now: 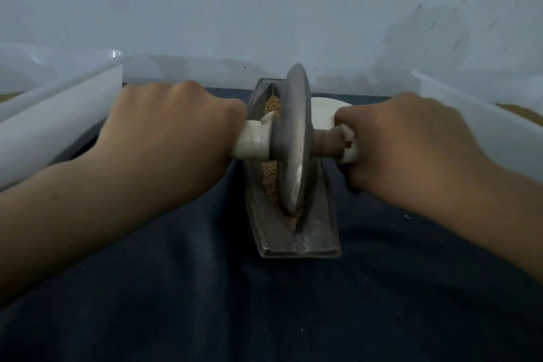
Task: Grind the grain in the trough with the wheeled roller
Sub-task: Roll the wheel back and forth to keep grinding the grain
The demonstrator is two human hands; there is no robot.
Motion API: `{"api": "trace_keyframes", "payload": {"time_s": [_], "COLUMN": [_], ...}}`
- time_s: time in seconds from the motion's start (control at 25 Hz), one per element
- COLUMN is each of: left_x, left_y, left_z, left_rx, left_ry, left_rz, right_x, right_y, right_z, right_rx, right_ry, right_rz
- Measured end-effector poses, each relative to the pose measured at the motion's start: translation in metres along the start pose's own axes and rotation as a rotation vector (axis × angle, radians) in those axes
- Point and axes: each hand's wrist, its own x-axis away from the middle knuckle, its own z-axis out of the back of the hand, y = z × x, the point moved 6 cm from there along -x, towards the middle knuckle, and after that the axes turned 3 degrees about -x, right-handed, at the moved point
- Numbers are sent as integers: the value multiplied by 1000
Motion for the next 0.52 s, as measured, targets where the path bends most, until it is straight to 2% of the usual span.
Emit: {"api": "trace_keyframes", "payload": {"time_s": [0.12, 0.2, 0.28, 0.4, 0.52], "left_x": [-11, -39, -67, -69, -25], "left_y": [2, 8, 4, 3, 2], "left_z": [-20, -41, -55, -59, -36], "left_rx": [-49, -97, -58, 6, -14], "left_ry": [-89, -45, -112, -168, -35], "left_rz": [40, 102, 183, 192, 106], "right_x": [-13, -45, -76, -84, -44], "right_y": [6, 13, 20, 16, 6], "right_z": [-27, -57, -76, -71, -40], "right_rx": [34, 70, 42, 41, 40], "right_ry": [-103, -140, -172, -197, -154], "right_rz": [-99, -217, -274, -218, -76]}}
